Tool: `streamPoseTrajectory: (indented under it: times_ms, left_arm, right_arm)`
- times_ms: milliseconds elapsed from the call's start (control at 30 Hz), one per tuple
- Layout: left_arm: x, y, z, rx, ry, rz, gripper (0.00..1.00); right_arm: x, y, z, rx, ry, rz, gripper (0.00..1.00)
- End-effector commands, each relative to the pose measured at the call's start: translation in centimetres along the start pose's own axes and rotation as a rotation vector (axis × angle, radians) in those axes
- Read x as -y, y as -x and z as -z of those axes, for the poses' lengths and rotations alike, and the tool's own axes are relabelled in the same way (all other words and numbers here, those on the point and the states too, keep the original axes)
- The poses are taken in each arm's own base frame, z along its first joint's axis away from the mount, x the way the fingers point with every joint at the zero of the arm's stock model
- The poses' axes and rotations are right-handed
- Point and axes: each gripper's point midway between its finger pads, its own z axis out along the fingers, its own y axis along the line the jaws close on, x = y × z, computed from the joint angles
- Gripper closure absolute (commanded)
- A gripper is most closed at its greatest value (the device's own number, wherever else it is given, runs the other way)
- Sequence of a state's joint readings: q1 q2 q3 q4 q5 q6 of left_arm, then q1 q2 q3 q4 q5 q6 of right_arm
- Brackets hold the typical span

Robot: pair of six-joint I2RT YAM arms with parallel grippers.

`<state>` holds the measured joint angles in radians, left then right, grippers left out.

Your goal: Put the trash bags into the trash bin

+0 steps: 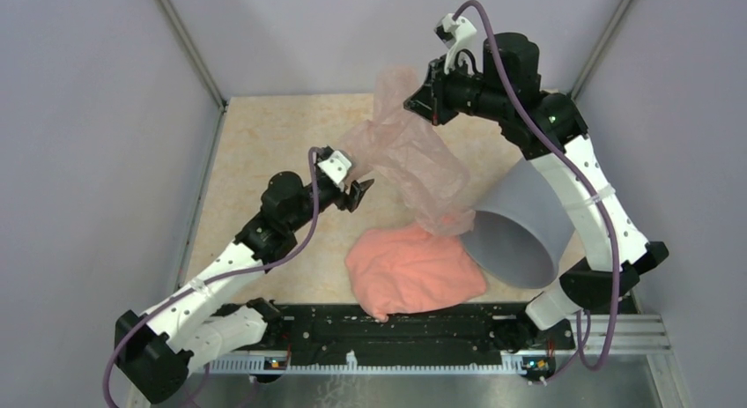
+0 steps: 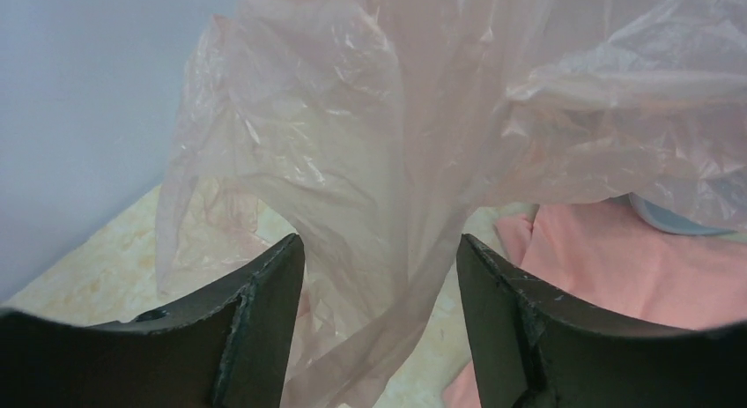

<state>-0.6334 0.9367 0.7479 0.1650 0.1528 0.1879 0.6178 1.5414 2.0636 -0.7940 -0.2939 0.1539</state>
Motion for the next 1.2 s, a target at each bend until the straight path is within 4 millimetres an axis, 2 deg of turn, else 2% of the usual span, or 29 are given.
streamPoseTrajectory:
  times_ms: [0, 100, 233, 367, 433, 500, 567, 667, 733, 800, 900, 933, 1000, 1100, 1133, 1167]
  left_arm:
    - [0.6, 1.8, -0.9, 0.046, -0.043, -0.022, 0.39]
    - [2.2, 2.0, -0.2, 0.001, -0.123, 0.043, 0.68]
    - [6.3, 2.5, 2.2, -0.071, -0.332, 0.165, 0.77]
    - [9.9, 5.1, 5.1, -0.074, -0.552, 0.279, 0.86]
    - [11.0, 6.7, 6.2, -0.060, -0.625, 0.321, 0.91]
    - [11.1, 7.9, 6.7, -0.049, -0.637, 0.363, 0.93]
    - [10.1, 8.6, 6.0, -0.040, -0.564, 0.409, 0.98]
    - [7.7, 8.3, 4.0, -0.063, -0.375, 0.540, 1.00]
    - [6.0, 7.5, 2.5, -0.094, -0.239, 0.637, 1.00]
    - [4.0, 5.8, 1.2, -0.143, -0.092, 0.728, 1.00]
    - [1.4, 4.0, -0.1, -0.182, 0.078, 0.848, 1.00]
    - [0.6, 3.9, -0.4, -0.174, 0.109, 0.886, 1.00]
    - [-0.6, 4.1, -0.9, -0.149, 0.133, 0.949, 1.00]
    - [-3.0, 3.9, -1.0, -0.111, 0.211, 0.997, 1.00]
    - [-3.9, 3.5, -1.0, -0.102, 0.245, 1.009, 1.00]
    - [-4.8, 2.8, -0.9, -0.105, 0.274, 1.028, 1.00]
  right_arm:
    - [1.0, 2.4, 0.6, 0.071, -0.024, -0.033, 1.00]
    - [4.1, 2.5, -0.5, 0.072, -0.130, -0.080, 1.00]
    - [8.3, 1.6, -3.0, 0.066, -0.259, -0.130, 1.00]
    - [11.6, -1.2, -6.6, 0.012, -0.338, -0.172, 1.00]
    - [12.5, -2.8, -8.3, -0.018, -0.347, -0.194, 1.00]
    - [13.2, -4.3, -9.9, -0.046, -0.347, -0.215, 1.00]
    - [13.5, -5.8, -11.1, -0.074, -0.335, -0.235, 1.00]
    - [13.2, -8.2, -13.0, -0.120, -0.289, -0.265, 1.00]
    - [12.7, -9.4, -13.9, -0.142, -0.262, -0.274, 1.00]
    - [12.0, -10.6, -14.5, -0.164, -0.237, -0.279, 0.99]
    - [10.7, -11.6, -15.2, -0.186, -0.190, -0.278, 0.80]
    - [10.2, -11.8, -15.3, -0.191, -0.173, -0.274, 0.68]
    - [9.6, -12.0, -15.2, -0.200, -0.168, -0.261, 0.49]
    - [9.3, -11.4, -14.1, -0.184, -0.183, -0.240, 0.28]
    - [9.3, -10.9, -13.5, -0.167, -0.191, -0.231, 0.24]
    - [9.1, -10.5, -12.9, -0.154, -0.194, -0.224, 0.14]
